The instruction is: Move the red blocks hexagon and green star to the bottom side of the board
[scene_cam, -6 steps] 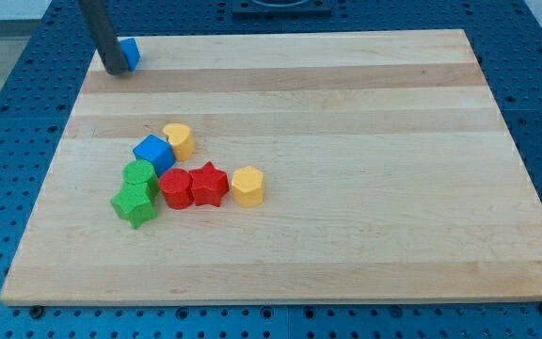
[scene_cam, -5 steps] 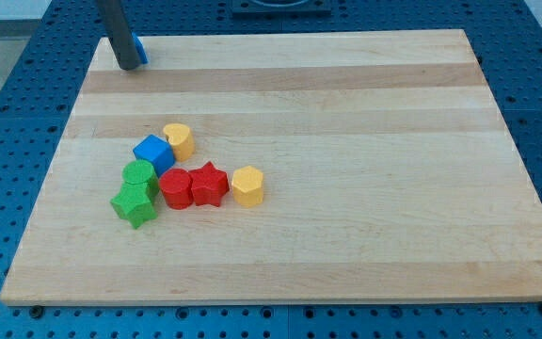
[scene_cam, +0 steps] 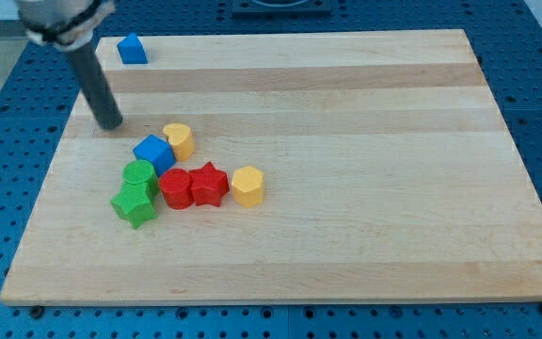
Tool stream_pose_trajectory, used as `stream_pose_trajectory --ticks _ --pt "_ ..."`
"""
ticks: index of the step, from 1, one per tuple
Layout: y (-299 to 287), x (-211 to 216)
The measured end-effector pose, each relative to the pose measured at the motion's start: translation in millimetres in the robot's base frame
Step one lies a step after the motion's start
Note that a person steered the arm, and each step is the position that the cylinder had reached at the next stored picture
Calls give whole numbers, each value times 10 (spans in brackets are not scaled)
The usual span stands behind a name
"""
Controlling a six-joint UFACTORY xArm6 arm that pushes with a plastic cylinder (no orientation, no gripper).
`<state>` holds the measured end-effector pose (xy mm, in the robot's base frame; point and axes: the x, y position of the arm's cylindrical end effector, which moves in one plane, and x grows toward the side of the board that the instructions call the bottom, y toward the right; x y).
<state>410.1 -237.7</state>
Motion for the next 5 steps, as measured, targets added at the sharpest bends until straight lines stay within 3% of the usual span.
stream_pose_trajectory --ticks 2,3,4,5 --pt "89 609" --pt "155 1276" --pt "523 1575" --pt "837 1272"
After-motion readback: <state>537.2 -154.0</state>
